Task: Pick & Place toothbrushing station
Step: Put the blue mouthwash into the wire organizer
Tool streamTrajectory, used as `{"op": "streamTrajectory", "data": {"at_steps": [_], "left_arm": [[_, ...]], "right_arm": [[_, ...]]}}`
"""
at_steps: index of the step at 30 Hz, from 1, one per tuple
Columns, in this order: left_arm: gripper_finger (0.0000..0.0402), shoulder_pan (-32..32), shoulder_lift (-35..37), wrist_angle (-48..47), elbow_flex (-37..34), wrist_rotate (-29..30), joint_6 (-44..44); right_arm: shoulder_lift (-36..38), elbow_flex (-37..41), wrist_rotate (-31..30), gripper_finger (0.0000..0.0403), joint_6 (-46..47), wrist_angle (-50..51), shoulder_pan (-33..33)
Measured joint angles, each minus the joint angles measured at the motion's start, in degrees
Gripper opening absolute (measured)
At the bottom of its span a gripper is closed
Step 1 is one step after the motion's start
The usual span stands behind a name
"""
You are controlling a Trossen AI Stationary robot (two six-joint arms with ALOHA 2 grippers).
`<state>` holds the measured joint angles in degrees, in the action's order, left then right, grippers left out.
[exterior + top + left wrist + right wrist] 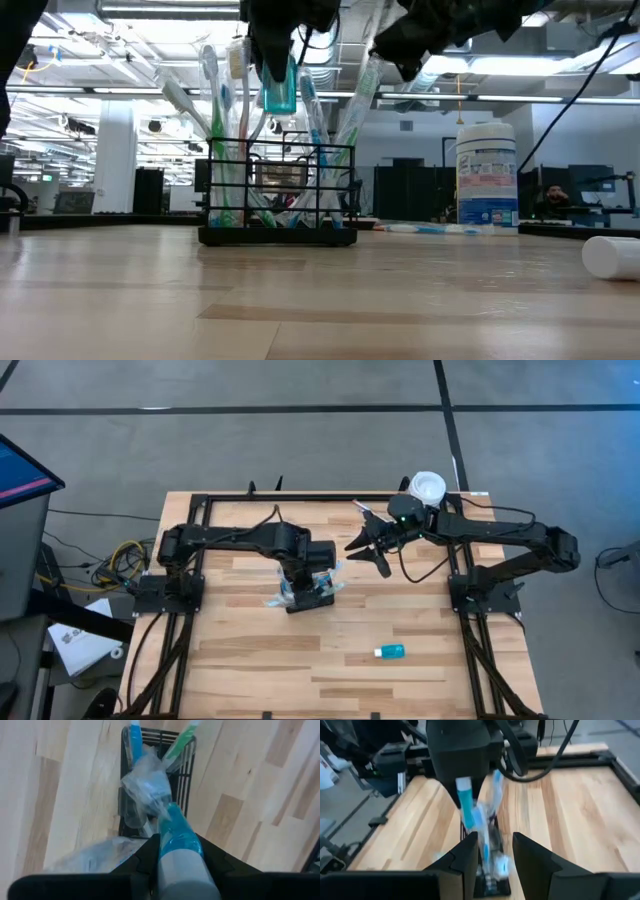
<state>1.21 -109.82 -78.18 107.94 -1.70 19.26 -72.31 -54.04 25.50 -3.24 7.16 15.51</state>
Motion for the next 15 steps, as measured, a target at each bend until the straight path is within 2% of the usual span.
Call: {"op": "streamTrajectory", "data": {"at_steps": [9, 15], "left_arm": [[0.0076, 0.18, -2.31, 0.02, 0.00, 3.76, -0.30], [0.0078, 0.84, -2.31, 0.60, 0.02, 4.16, -0.71]], "right_arm": [[-0.04, 0.00, -0.09, 0.0113, -0.41, 2.39, 0.42], [0.50, 0.02, -0.07, 0.0113, -1.89, 5.05, 1.25]]}}
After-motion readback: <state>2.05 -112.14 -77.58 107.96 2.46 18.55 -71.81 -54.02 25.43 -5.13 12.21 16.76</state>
